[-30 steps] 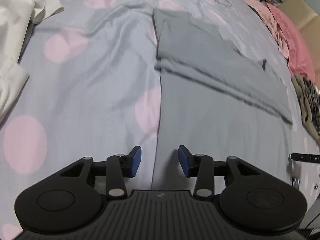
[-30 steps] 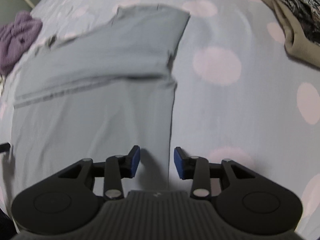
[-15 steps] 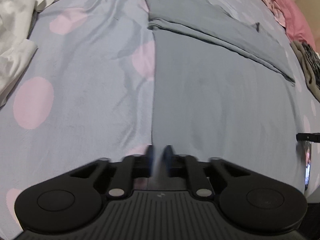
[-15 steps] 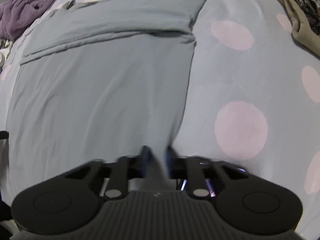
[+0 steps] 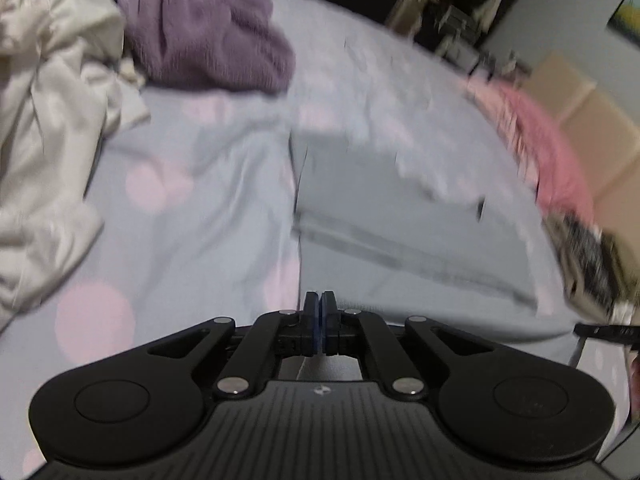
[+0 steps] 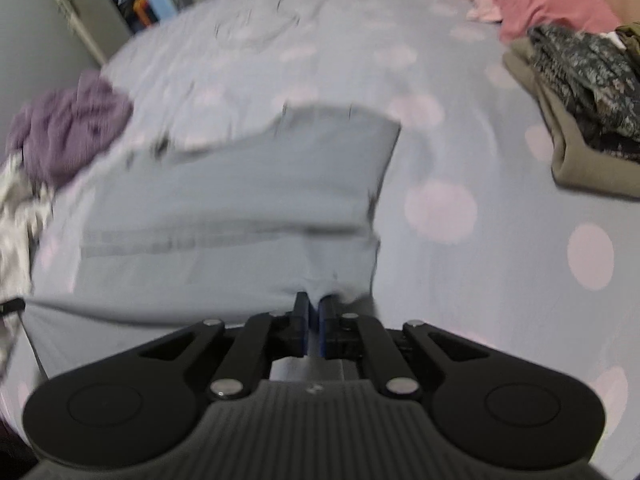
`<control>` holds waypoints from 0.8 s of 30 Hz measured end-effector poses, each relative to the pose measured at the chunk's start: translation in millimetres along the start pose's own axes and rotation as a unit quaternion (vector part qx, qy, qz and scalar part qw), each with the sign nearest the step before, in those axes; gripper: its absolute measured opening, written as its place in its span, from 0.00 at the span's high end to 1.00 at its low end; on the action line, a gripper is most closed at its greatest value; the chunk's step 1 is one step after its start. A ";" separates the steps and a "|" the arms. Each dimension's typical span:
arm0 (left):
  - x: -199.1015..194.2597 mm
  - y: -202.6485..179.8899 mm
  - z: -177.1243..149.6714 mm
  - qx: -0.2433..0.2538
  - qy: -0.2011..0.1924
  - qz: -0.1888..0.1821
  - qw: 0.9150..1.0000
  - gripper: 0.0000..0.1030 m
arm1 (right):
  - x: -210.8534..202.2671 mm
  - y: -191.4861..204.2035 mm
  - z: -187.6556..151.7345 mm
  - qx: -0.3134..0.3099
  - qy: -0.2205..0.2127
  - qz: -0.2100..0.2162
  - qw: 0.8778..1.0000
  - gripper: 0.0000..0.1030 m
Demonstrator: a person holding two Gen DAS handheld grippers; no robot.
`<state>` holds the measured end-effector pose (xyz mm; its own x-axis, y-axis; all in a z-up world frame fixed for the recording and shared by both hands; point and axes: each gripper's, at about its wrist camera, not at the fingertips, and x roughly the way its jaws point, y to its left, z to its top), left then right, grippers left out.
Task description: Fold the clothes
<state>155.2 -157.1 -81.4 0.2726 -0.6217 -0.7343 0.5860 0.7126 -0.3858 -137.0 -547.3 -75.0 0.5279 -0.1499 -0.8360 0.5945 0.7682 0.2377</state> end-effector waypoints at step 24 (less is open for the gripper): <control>3.9 -79.3 -56.9 0.283 0.005 0.035 0.958 0.85 | 2.3 41.3 -50.9 -0.246 -0.085 -0.058 0.964 0.55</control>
<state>66.4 -197.5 -85.5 0.3206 -0.5741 -0.7534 0.8877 0.4596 0.0275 -142.1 -484.3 -92.3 0.5915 -0.3212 -0.7396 0.3191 0.9356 -0.1512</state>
